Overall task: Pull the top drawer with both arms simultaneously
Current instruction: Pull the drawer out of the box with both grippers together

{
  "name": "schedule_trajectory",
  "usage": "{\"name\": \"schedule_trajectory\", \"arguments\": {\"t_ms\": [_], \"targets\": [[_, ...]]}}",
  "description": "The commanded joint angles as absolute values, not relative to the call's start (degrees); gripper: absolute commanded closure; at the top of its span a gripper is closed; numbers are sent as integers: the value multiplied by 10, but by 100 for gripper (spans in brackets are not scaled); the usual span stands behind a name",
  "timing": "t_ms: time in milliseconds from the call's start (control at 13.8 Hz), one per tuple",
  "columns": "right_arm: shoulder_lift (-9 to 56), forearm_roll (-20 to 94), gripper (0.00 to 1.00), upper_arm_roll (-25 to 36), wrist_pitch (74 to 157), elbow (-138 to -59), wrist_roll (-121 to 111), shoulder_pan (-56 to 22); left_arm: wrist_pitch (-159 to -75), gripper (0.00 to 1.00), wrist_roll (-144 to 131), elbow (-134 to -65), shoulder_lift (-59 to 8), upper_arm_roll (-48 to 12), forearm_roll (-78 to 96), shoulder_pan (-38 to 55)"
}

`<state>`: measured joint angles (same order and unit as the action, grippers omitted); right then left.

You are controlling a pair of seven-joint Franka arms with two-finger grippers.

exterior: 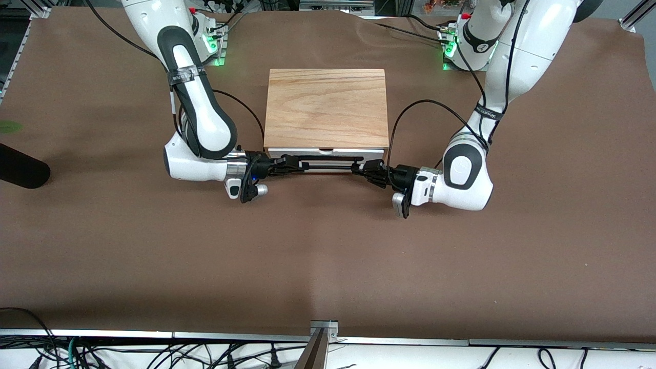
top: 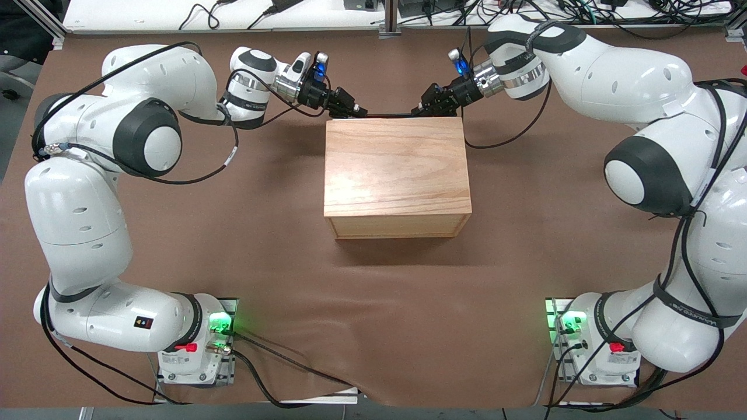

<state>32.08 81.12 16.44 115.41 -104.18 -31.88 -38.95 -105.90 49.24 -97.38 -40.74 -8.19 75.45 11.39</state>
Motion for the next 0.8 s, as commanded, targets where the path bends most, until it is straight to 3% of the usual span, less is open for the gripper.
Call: {"name": "schedule_trajectory", "arguments": {"t_ms": [0,723], "targets": [[344,809,100,162,1150,-1012,-315,-372,-1056,90,480,-912,-440,-78,783,113],[415,800,100,163,1104,-902,-253,-338,-1056,91,412,-770,-529,-64,780,112]]}}
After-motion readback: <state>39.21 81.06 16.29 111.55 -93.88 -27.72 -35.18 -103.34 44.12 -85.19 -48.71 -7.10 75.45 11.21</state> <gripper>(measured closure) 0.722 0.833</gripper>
